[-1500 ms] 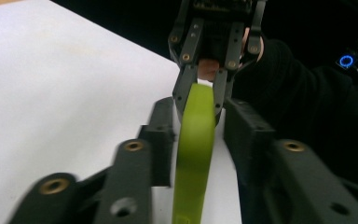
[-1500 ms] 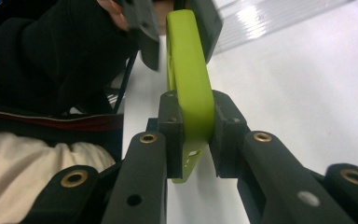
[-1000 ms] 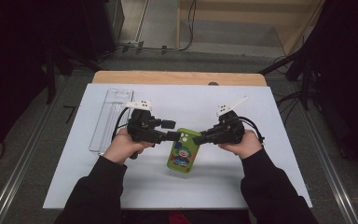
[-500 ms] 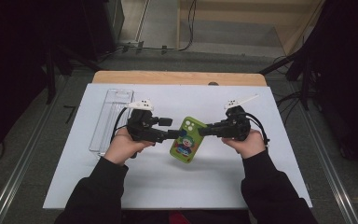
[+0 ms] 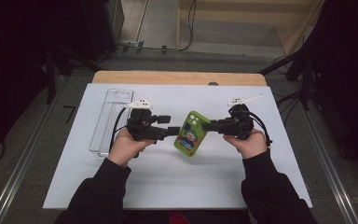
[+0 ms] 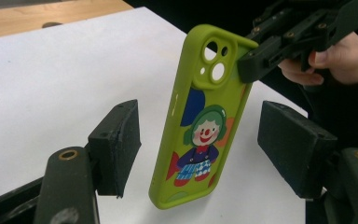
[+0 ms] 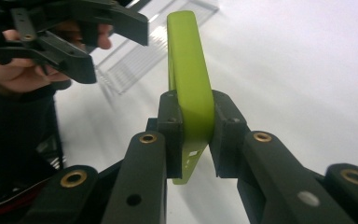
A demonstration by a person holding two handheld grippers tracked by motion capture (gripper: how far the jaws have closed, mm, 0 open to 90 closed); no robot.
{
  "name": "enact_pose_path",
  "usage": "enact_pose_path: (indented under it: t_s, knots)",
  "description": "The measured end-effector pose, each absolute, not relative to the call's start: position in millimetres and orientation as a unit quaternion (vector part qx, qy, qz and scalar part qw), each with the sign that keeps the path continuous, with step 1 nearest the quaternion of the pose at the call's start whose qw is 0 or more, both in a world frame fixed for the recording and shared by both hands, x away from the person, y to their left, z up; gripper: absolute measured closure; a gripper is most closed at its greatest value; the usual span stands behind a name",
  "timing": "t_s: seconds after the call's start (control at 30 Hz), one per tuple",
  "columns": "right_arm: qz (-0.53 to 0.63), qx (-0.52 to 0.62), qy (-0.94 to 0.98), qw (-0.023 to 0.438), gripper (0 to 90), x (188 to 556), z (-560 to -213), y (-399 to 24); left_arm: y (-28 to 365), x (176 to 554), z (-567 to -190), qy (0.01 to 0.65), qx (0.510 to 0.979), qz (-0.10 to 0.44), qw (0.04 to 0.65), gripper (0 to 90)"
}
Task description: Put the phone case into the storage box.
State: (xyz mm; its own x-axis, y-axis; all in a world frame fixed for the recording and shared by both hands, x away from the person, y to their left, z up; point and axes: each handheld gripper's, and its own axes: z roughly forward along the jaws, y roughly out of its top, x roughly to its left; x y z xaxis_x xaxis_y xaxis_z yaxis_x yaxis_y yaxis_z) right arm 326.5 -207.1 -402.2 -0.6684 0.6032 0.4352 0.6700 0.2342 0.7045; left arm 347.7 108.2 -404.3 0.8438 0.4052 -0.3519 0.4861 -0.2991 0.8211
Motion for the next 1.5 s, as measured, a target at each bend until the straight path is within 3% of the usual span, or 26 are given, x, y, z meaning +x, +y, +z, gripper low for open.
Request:
enact_pose_path:
  t_s: [0.67, 0.97, 1.3, 1.4, 1.5]
  knots:
    - [-0.424, -0.459, -0.781, 0.016, 74.7, 333.3, -389.5, -190.4, 103.0, 345.3, -407.2, 0.291, 0.815, -0.001, 0.501, 30.7]
    - [-0.418, -0.474, -0.775, 0.017, 74.8, 336.4, -387.1, -183.0, 97.2, 345.7, -411.0, 0.293, 0.822, 0.018, 0.487, 25.5]
    - [-0.411, -0.474, -0.779, 0.017, 74.8, 339.2, -391.8, -177.1, 90.7, 344.6, -414.4, 0.287, 0.825, 0.035, 0.485, 13.4]
    - [-0.411, -0.475, -0.778, 0.02, 74.8, 339.8, -393.2, -175.3, 87.3, 344.1, -416.8, 0.289, 0.826, 0.048, 0.482, 0.3]
    - [-0.409, -0.473, -0.78, 0.017, 74.8, 340.3, -394.1, -172.9, 84.5, 343.6, -419.3, 0.287, 0.829, 0.052, 0.477, 0.3]
